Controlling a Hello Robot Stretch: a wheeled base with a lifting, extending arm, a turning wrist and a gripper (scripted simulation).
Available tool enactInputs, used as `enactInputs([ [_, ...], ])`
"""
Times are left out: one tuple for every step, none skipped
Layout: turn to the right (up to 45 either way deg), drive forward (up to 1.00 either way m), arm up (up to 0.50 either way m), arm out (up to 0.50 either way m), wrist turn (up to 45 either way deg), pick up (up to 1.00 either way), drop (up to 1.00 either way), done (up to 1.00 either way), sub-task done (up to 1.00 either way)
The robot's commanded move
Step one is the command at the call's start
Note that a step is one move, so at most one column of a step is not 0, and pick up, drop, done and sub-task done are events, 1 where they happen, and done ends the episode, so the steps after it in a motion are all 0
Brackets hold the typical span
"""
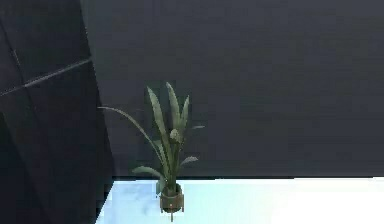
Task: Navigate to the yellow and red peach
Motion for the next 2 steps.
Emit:
enactInputs([
  [30.0,0.00,0.00,0.00,0.0,0.00,0.00,0.00,0.00],
  [0.0,0.15,0.00,0.00,0.0,0.00,0.00,0.00,0.00],
])
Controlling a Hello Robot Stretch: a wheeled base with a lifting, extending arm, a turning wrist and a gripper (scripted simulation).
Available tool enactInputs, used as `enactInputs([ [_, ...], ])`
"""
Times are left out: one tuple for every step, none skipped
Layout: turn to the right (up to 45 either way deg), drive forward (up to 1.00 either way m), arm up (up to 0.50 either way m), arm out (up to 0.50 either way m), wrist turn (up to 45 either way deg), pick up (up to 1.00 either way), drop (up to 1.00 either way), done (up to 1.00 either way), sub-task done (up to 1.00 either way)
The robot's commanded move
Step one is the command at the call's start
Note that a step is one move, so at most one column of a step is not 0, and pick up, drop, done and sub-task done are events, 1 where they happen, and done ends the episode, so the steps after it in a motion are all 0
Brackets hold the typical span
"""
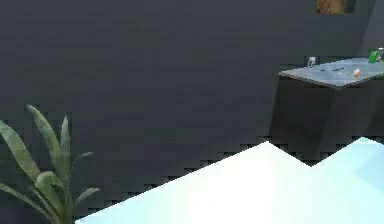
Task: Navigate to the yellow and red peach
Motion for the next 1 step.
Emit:
enactInputs([
  [27.0,0.00,0.00,0.00,0.0,0.00,0.00,0.00,0.00],
])
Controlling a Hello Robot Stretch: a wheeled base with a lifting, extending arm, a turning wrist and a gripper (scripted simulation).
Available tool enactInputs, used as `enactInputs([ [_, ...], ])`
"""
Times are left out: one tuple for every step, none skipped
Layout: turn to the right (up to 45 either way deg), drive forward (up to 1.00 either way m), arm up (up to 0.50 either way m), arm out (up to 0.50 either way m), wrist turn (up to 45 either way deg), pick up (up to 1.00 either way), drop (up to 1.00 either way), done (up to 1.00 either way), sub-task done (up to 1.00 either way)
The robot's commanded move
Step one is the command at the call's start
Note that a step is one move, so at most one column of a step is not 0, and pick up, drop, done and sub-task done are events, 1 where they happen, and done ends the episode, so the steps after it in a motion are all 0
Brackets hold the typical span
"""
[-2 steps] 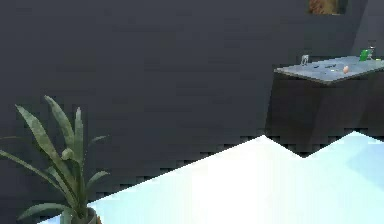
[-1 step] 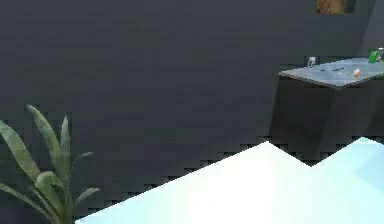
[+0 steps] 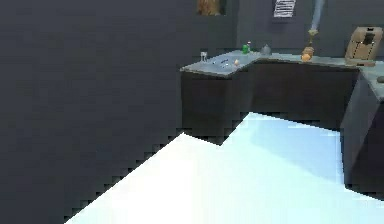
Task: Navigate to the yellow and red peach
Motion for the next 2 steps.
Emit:
enactInputs([
  [0.0,0.30,0.00,0.00,0.0,0.00,0.00,0.00,0.00],
  [30.0,0.00,0.00,0.00,0.0,0.00,0.00,0.00,0.00],
])
